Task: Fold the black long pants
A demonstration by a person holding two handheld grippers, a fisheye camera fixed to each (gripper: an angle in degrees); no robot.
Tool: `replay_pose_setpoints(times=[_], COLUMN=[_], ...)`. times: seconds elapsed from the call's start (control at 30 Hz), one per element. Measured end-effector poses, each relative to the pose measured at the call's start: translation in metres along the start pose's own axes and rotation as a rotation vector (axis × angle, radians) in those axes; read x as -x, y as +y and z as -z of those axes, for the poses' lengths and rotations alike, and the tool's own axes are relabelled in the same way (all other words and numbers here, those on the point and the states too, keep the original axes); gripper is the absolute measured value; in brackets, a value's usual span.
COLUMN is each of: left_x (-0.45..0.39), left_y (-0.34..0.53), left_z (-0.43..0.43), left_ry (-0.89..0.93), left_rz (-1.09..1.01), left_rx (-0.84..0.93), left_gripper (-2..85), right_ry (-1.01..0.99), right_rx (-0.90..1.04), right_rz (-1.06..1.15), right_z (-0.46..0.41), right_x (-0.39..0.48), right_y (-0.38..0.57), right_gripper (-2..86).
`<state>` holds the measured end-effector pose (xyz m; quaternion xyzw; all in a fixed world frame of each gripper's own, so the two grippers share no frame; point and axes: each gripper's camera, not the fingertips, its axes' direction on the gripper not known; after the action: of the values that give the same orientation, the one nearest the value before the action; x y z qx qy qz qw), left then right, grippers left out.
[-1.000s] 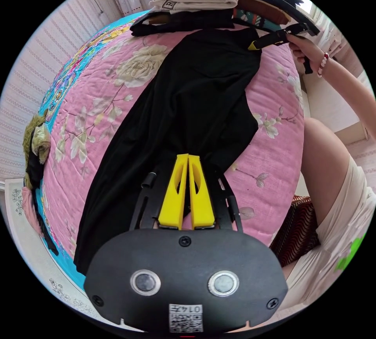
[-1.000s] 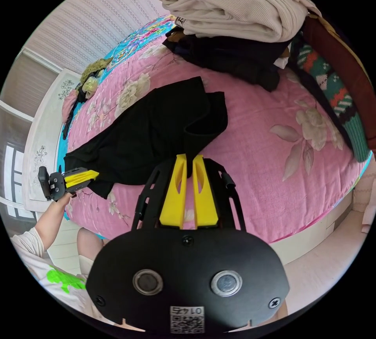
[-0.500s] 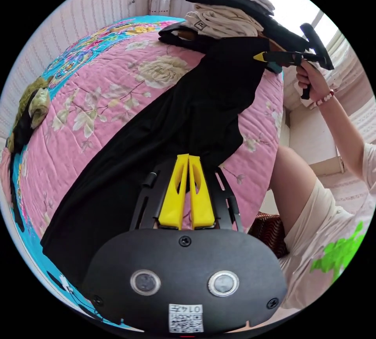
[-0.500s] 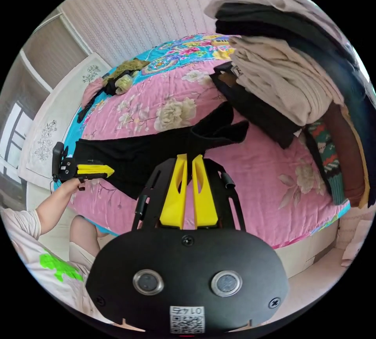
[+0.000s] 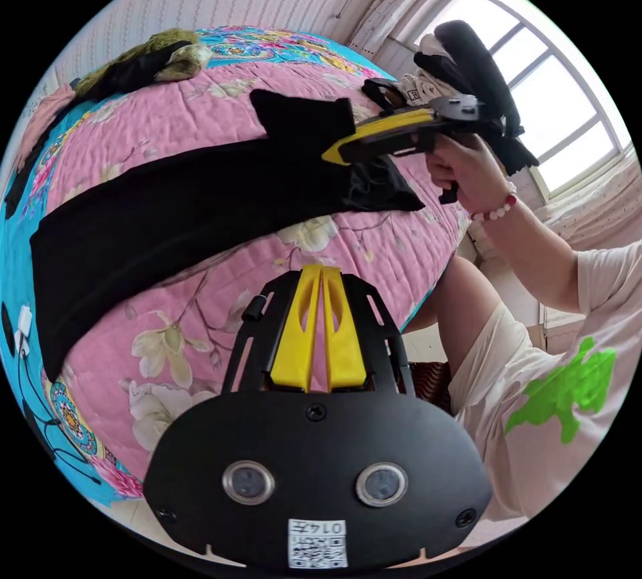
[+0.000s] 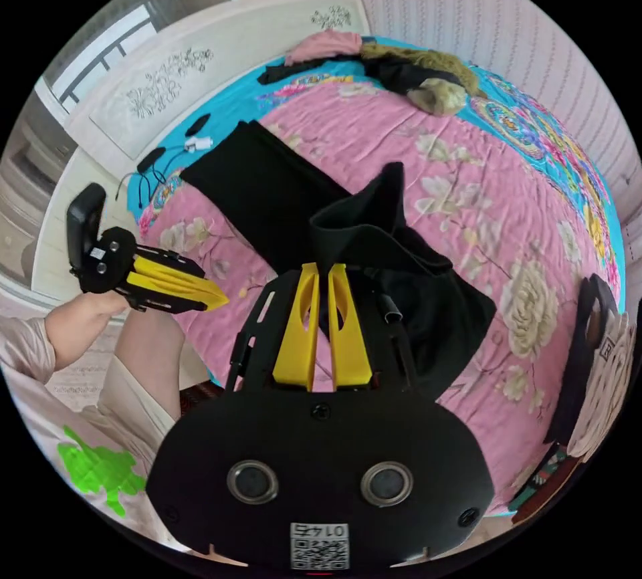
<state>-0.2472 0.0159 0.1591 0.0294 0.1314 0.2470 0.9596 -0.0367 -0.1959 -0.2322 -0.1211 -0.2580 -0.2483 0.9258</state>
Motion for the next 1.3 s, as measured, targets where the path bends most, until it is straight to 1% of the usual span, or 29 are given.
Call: replay_pose_setpoints(times=[0.1,0.23,0.33,0.43,0.53,0.6,0.67,0.73,0.8,0.87,0.9,0.97,1.03,1.13,1.2,1.23,1.27,1.3], left_x=[0.008,0.01,0.013,0.009,-0.001,-0.008,-0.011,-0.009,-0.005,0.001,0.003,0.009,0.007,-0.012,-0.019,-0.019,-0.022,-0.024], left_y=[0.011,0.01,-0.001,-0.021,-0.054,-0.077,-0.096,-0.101,-0.098,-0.093,-0.093,-0.093,-0.096,-0.098,-0.101,-0.103,-0.101,-0.1], left_z=[0.017,0.042,0.068,0.096,0.108,0.102,0.085,0.083,0.092,0.104,0.105,0.097,0.109,0.14,0.14,0.129,0.127,0.131], left_ry=[0.025,0.046,0.063,0.039,0.024,-0.053,-0.228,-0.288,-0.269,-0.268,-0.265,-0.198,-0.166,-0.24,-0.241,-0.21,-0.227,-0.234], left_rz=[0.03,0.036,0.058,0.049,0.014,-0.006,0.016,0.044,0.077,0.127,0.134,0.163,0.165,0.118,0.088,0.078,0.063,0.054], left_rx=[0.003,-0.03,-0.085,-0.158,-0.193,-0.154,-0.064,-0.018,-0.035,-0.06,-0.058,-0.009,-0.004,-0.075,-0.032,0.051,0.058,0.049], left_gripper=[-1.0,-1.0,-1.0,-1.0,-1.0,-1.0,-0.9,-0.9,-0.9,-0.9,-0.9,-1.0,-1.0,-1.0,-1.0,-1.0,-1.0,-1.0], right_ry=[0.024,0.035,-0.042,-0.139,-0.095,-0.016,0.049,0.053,-0.03,-0.042,-0.039,-0.041,-0.025,-0.026,0.009,0.029,0.036,-0.016], right_rx=[0.115,0.102,0.043,-0.026,-0.021,0.007,0.016,0.004,-0.032,-0.028,-0.002,0.03,-0.013,-0.088,-0.086,-0.072,-0.039,-0.026], right_rz=[0.024,0.027,0.034,-0.067,-0.208,-0.31,-0.396,-0.472,-0.527,-0.547,-0.553,-0.531,-0.497,-0.514,-0.537,-0.542,-0.553,-0.56], right_z=[-0.048,-0.047,-0.03,-0.018,-0.027,-0.039,-0.046,-0.05,-0.059,-0.07,-0.08,-0.094,-0.089,-0.069,-0.064,-0.065,-0.071,-0.079], right_x=[0.018,0.017,0.003,-0.031,-0.072,-0.1,-0.12,-0.138,-0.158,-0.169,-0.175,-0.18,-0.182,-0.192,-0.205,-0.208,-0.217,-0.225], right_y=[-0.015,-0.015,-0.004,0.01,0.023,0.033,0.042,0.051,0.057,0.054,0.05,0.045,0.043,0.049,0.056,0.058,0.062,0.064], right_gripper=[4.8,6.6,6.8,6.3,6.0,6.3,8.0,10.3,10.9,10.2,9.3,6.6,3.0,1.7,1.2,1.1,1.0,1.0])
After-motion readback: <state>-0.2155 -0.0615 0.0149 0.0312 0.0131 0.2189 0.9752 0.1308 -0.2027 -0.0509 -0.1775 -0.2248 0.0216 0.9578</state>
